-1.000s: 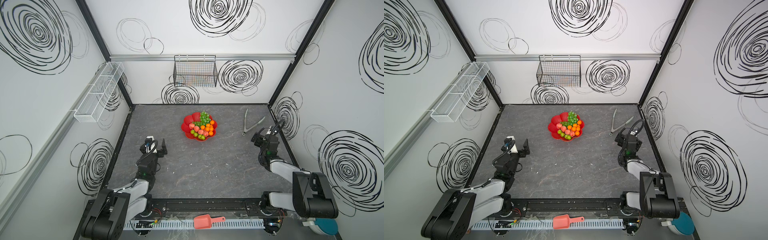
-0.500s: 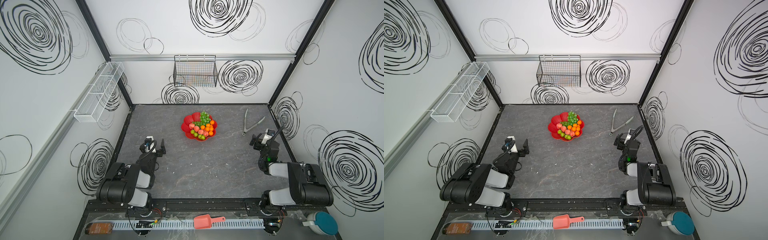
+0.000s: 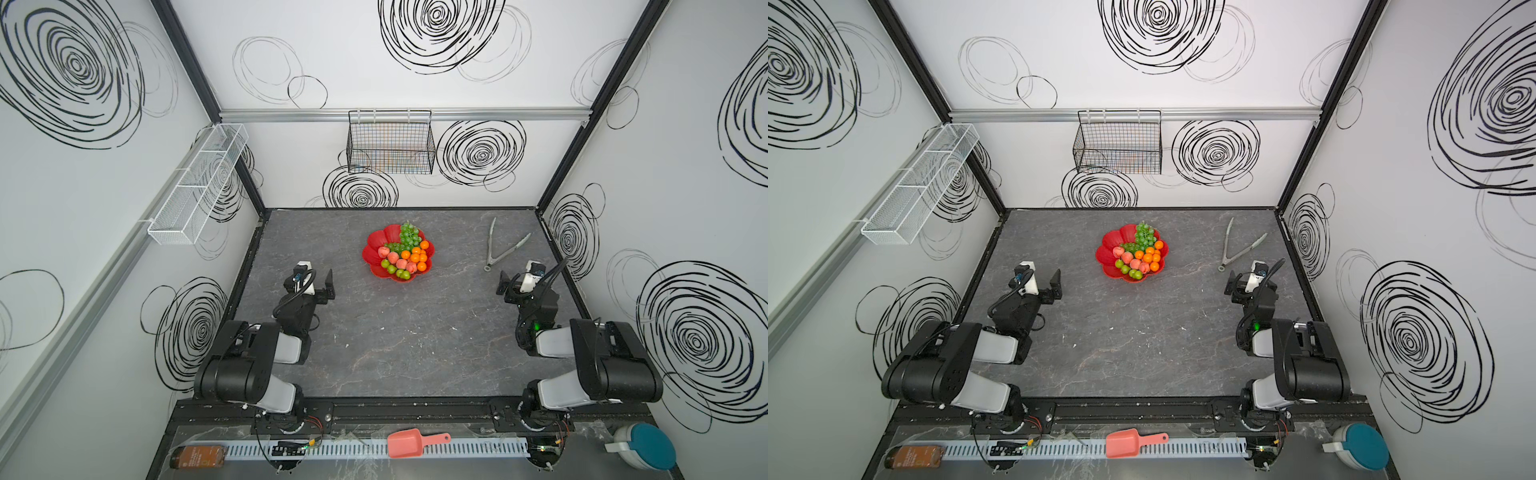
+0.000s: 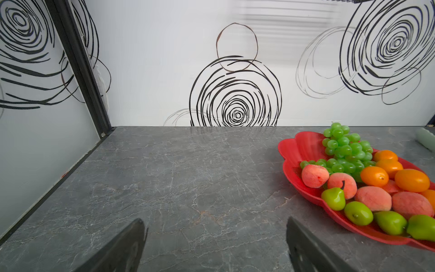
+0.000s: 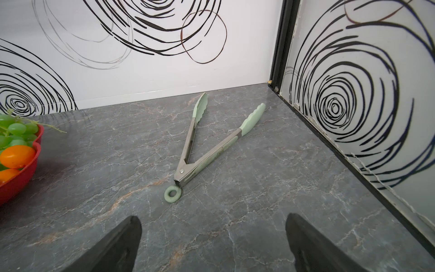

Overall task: Arrange fruit in a fruit bowl
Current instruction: Reset both arms

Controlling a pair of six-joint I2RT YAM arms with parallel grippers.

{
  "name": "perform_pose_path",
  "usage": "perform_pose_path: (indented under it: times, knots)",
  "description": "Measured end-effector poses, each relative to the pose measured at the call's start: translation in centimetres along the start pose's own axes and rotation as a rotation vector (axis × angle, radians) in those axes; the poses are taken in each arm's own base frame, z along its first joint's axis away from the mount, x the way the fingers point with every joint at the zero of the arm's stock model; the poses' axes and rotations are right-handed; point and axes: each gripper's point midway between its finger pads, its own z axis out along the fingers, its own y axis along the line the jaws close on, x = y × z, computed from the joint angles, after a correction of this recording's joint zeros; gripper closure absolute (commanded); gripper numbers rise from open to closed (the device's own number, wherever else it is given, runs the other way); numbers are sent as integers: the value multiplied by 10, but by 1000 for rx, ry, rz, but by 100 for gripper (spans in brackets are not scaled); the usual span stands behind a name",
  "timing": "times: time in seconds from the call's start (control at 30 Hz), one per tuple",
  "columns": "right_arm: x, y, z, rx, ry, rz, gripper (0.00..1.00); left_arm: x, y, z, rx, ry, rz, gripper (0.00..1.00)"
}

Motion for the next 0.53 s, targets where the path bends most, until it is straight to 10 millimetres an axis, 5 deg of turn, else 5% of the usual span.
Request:
perform_pose_path:
  times: [0.53]
  knots:
    - [-2, 3, 0, -4, -8, -9, 0, 2, 0, 0, 0, 7, 3, 4]
